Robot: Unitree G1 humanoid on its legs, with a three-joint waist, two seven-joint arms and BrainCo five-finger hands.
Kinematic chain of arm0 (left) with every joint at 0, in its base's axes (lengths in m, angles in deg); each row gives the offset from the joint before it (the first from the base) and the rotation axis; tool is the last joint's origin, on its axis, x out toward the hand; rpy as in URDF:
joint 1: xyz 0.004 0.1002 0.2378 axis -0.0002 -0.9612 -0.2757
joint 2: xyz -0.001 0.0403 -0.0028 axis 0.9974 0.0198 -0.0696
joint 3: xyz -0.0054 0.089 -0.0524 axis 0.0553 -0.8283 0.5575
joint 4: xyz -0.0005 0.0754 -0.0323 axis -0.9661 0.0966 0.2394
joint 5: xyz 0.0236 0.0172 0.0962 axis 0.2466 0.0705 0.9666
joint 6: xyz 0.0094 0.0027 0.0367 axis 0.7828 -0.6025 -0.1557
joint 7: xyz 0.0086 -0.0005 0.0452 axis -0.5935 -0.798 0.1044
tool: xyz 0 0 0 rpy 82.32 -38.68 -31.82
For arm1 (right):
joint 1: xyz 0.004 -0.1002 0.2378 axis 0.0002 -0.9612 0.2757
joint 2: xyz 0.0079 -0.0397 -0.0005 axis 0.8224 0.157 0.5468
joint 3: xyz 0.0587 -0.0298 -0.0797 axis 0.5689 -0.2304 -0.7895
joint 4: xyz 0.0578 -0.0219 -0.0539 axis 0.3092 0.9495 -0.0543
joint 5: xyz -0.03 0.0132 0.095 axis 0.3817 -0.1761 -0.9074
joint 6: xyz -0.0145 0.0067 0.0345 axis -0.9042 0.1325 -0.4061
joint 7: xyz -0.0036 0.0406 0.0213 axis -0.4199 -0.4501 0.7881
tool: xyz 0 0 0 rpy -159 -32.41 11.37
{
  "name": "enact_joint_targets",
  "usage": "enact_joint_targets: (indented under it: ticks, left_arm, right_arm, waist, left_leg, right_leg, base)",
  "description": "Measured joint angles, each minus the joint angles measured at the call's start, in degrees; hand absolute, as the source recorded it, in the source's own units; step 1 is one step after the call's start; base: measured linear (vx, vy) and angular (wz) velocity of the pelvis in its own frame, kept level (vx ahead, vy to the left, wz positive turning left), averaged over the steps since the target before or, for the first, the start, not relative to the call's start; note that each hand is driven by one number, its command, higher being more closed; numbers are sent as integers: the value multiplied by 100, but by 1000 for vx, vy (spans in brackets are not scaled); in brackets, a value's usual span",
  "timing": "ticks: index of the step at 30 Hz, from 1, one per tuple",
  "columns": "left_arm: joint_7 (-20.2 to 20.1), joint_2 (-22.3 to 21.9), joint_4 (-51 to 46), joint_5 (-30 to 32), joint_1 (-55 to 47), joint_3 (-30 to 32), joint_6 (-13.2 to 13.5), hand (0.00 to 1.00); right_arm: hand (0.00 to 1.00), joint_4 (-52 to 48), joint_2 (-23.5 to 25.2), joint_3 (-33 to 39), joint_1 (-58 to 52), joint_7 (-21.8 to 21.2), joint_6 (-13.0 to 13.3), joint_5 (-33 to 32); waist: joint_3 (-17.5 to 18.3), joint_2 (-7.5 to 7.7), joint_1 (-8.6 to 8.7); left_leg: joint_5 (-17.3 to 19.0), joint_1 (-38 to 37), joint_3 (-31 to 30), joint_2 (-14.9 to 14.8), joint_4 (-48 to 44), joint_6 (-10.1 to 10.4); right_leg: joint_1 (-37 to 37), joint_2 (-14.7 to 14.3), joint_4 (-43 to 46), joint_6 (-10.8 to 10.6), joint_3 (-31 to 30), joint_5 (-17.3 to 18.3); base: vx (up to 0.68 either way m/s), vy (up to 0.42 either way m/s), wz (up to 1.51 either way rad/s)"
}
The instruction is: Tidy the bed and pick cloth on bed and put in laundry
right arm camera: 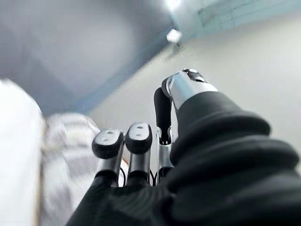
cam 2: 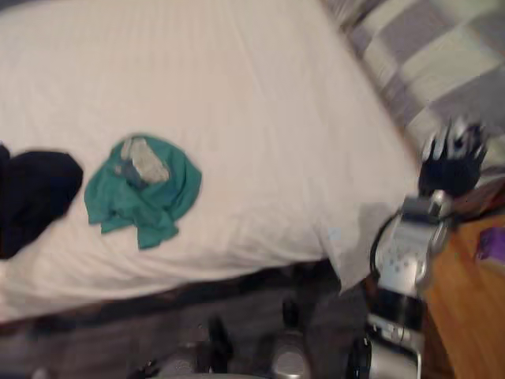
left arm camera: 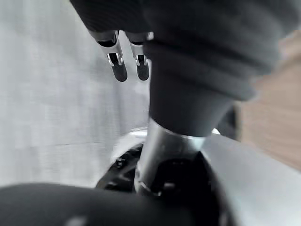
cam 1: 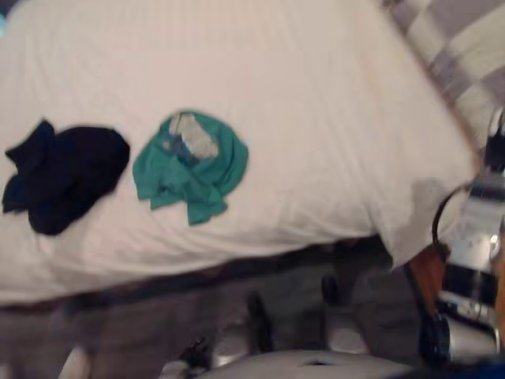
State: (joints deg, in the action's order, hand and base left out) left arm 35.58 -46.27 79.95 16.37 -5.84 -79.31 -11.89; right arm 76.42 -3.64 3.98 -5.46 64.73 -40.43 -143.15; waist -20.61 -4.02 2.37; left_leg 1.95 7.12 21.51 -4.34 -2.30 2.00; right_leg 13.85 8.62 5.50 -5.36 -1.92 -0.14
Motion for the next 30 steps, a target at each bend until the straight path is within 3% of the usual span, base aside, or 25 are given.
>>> enact_joint_targets:
  ticks: [4,8,11,13,16,22,24,27,30]
  left_arm:
    - [-113,-15,-145,-355,162,-80,178,0]
    - [-382,-37,-252,-399,391,-85,372,0]
    - [-500,21,-430,-512,392,-92,402,0]
    - [-518,11,-445,-647,388,-94,417,0]
    - [-579,20,-452,-644,356,-94,542,0]
    - [-592,7,-381,-654,293,-89,827,0]
    - [-593,2,-264,-656,291,-75,896,0]
    - [-613,-26,-142,-666,289,-11,984,0]
    - [-623,-192,46,-666,302,254,1029,0]
  right_arm:
    - [100,-218,-148,-60,571,179,-7,-377]
    - [100,-778,-411,-356,1039,286,0,-633]
    - [100,-786,-420,-462,1196,379,36,-672]
    - [100,-780,-387,-467,1188,394,117,-728]
    - [100,-722,-362,-406,1115,355,510,-982]
    - [100,-405,-241,237,266,-478,1007,-2047]
    - [100,-345,-136,410,74,-737,1051,-2267]
    - [100,14,-21,735,-219,-1022,1038,-2473]
    - [100,902,96,928,-579,-1092,665,-2691]
  waist:
    - [-363,-155,-199]
    - [-874,-348,-219]
    - [-971,-396,-292]
    - [-1004,-424,-314]
    - [-1004,-425,-297]
    - [-1004,-425,-239]
    - [-1003,-426,-116]
    - [-1003,-427,-22]
    - [-1003,-427,-3]
  left_leg:
    - [-84,659,7,-112,-230,-49]
    - [-111,1369,14,-151,-481,-38]
    - [-223,1783,68,-90,-464,-3]
    - [-318,1882,98,-74,-360,3]
    - [-465,2046,176,-58,-170,3]
    - [-512,2196,624,-100,64,-31]
    - [-542,2189,656,-87,83,-37]
    - [-525,2167,800,-79,118,-52]
    - [-490,2073,968,-78,140,-42]
  right_leg:
    - [751,-25,399,28,38,7]
    - [1648,-13,1006,80,63,109]
    - [2292,38,1425,112,-3,261]
    - [2520,35,1561,143,-26,299]
    - [2841,20,1650,193,-47,334]
    - [3202,-45,1584,186,-218,298]
    - [3207,-51,1529,160,-258,278]
    - [3208,-79,1432,129,-376,258]
    - [3186,-134,1368,120,-516,252]
  base:
    - [-31,-23,8]
    - [-25,-46,10]
    - [-51,-57,12]
    - [-49,-68,8]
    - [-60,-58,0]
    - [9,-23,-8]
    - [105,23,-15]
    - [110,36,-15]
    - [83,12,-28]
